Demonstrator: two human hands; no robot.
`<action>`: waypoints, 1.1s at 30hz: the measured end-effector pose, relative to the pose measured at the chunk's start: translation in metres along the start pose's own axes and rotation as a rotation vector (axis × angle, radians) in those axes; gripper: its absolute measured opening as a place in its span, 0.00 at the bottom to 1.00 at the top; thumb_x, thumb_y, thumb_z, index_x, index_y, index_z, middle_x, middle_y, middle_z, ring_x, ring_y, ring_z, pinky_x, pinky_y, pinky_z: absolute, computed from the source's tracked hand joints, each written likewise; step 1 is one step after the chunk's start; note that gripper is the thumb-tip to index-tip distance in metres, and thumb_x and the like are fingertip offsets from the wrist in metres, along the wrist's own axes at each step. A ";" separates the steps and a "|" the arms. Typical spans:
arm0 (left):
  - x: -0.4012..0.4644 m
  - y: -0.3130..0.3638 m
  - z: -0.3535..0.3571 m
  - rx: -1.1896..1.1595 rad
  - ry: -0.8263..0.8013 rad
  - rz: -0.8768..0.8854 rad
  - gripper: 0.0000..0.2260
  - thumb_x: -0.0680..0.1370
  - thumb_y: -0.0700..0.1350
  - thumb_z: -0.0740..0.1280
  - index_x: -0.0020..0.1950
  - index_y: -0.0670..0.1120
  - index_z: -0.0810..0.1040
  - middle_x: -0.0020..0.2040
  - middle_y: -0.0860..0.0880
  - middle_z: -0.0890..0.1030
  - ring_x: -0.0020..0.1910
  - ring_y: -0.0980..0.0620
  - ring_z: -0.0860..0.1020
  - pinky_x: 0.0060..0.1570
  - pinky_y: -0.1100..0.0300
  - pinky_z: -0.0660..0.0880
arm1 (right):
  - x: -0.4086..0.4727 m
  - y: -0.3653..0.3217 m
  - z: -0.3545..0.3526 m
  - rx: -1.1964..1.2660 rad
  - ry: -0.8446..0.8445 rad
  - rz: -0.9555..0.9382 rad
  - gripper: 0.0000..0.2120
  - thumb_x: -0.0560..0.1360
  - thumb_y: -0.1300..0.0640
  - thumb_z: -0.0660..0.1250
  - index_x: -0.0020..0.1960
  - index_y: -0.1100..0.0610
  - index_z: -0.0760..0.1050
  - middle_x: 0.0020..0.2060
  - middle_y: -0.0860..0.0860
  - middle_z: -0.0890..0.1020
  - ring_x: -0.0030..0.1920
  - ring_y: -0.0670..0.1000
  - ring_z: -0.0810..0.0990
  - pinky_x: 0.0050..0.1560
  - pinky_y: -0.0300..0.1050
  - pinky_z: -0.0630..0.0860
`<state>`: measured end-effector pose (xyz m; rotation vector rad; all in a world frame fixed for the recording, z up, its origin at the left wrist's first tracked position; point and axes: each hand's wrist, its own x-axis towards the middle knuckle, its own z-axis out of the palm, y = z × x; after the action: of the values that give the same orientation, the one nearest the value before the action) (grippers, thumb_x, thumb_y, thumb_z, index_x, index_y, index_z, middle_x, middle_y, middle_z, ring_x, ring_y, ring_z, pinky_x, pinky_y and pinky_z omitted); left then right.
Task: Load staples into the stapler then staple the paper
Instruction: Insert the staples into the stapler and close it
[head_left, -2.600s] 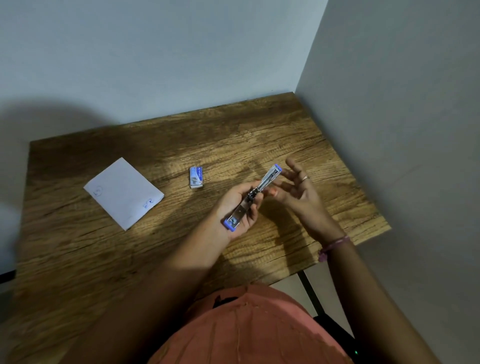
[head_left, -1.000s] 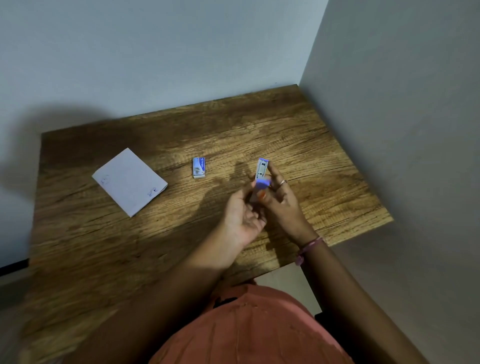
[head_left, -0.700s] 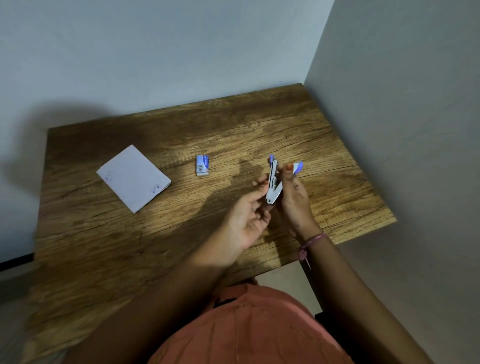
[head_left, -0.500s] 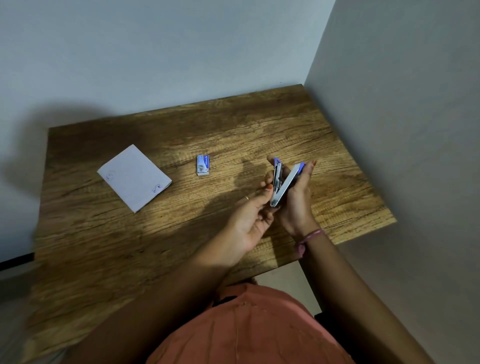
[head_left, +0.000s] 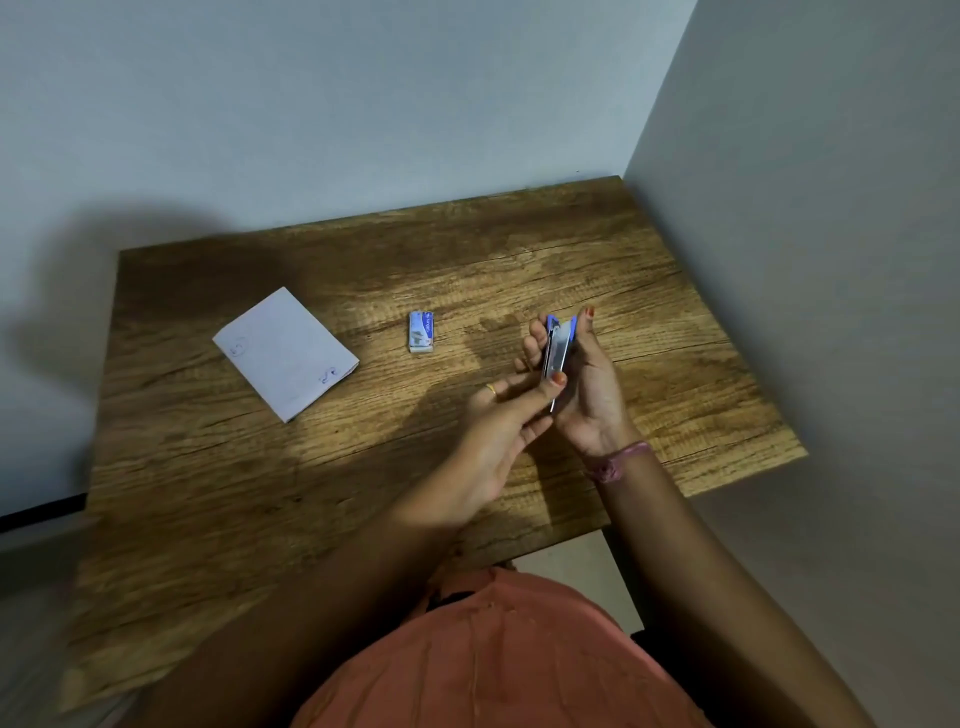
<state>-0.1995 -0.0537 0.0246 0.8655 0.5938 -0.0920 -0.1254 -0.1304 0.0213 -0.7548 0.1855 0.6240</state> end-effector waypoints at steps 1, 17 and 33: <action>0.000 0.000 0.000 0.057 0.015 0.018 0.13 0.70 0.39 0.75 0.53 0.43 0.79 0.47 0.47 0.84 0.42 0.55 0.82 0.40 0.66 0.78 | 0.001 0.001 0.001 -0.004 0.011 -0.010 0.20 0.79 0.43 0.55 0.50 0.58 0.75 0.37 0.50 0.85 0.35 0.45 0.82 0.43 0.37 0.80; 0.006 0.009 -0.027 0.185 0.106 0.175 0.08 0.69 0.36 0.75 0.45 0.46 0.81 0.40 0.51 0.84 0.36 0.59 0.81 0.37 0.68 0.77 | 0.008 0.022 0.026 -0.135 0.060 -0.057 0.19 0.79 0.44 0.57 0.51 0.57 0.77 0.40 0.50 0.85 0.37 0.45 0.82 0.41 0.38 0.80; 0.016 0.031 -0.057 0.035 -0.003 0.037 0.08 0.76 0.34 0.67 0.54 0.41 0.77 0.50 0.44 0.81 0.48 0.53 0.81 0.44 0.63 0.80 | 0.004 0.064 0.035 -0.349 0.144 -0.119 0.05 0.78 0.58 0.65 0.48 0.59 0.77 0.43 0.53 0.82 0.45 0.48 0.80 0.51 0.41 0.78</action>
<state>-0.2021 0.0108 0.0091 0.9104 0.5743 -0.0700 -0.1615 -0.0687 0.0079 -1.1413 0.1638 0.4935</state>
